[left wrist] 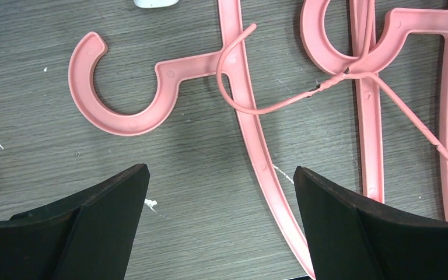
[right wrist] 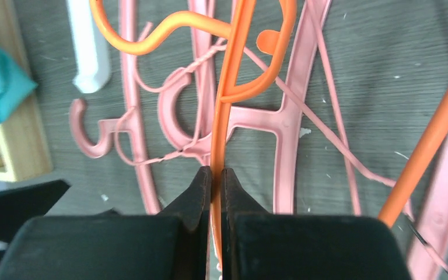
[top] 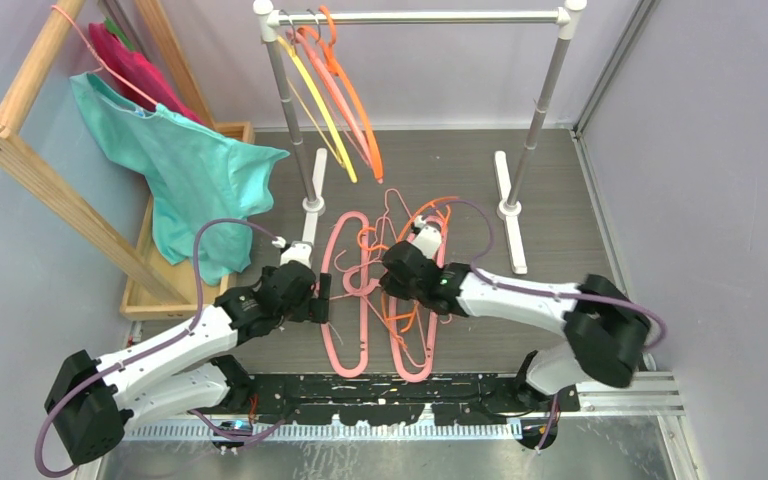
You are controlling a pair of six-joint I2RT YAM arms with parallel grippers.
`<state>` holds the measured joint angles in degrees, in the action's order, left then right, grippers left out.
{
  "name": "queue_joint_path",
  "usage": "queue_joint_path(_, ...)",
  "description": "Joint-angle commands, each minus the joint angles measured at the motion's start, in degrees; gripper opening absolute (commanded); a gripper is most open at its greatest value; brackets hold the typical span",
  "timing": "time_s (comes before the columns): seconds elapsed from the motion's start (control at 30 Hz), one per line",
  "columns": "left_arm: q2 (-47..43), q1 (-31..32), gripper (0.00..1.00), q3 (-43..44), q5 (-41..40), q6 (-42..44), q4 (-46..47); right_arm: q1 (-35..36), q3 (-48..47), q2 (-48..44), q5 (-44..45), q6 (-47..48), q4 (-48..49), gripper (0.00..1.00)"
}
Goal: Organize the hangers
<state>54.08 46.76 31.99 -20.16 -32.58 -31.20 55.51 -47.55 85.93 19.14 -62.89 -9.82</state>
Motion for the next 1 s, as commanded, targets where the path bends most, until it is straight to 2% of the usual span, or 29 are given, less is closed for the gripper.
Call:
queue_joint_path(0.0, 0.2, -0.3, 0.98, 0.9, -0.7, -0.8, 0.6, 0.6, 1.2, -12.7, 6.8, 3.7, -4.8, 0.01)
queue_joint_path(0.17, 1.3, -0.2, 0.98, 2.0, -1.2, -0.8, 0.6, -1.8, 1.7, -23.4, 7.8, 9.9, -5.7, 0.01)
queue_joint_path(0.3, 2.7, -0.2, 0.98, 2.9, -1.6, -1.0, 0.8, -10.2, 1.6, -29.2, -5.2, 15.9, -0.1, 0.01)
queue_joint_path(0.37, 3.5, -0.3, 0.98, 3.2, -2.0, -1.1, 1.1, -14.2, 0.2, -29.7, -13.3, 17.8, 1.4, 0.01)
queue_joint_path(0.6, 6.7, -0.3, 0.98, 5.0, -2.7, -1.4, 1.2, -24.3, -6.2, -28.9, -33.4, 21.7, 2.8, 0.01)
queue_joint_path(0.8, 6.9, -0.3, 0.98, 5.4, -2.7, -1.9, 0.8, -29.2, -9.1, -28.4, -44.6, 22.8, 3.4, 0.01)
queue_joint_path(0.97, 6.3, -0.3, 0.98, 5.4, -2.7, -2.4, 0.0, -32.7, -8.5, -29.1, -48.9, 23.8, 2.4, 0.01)
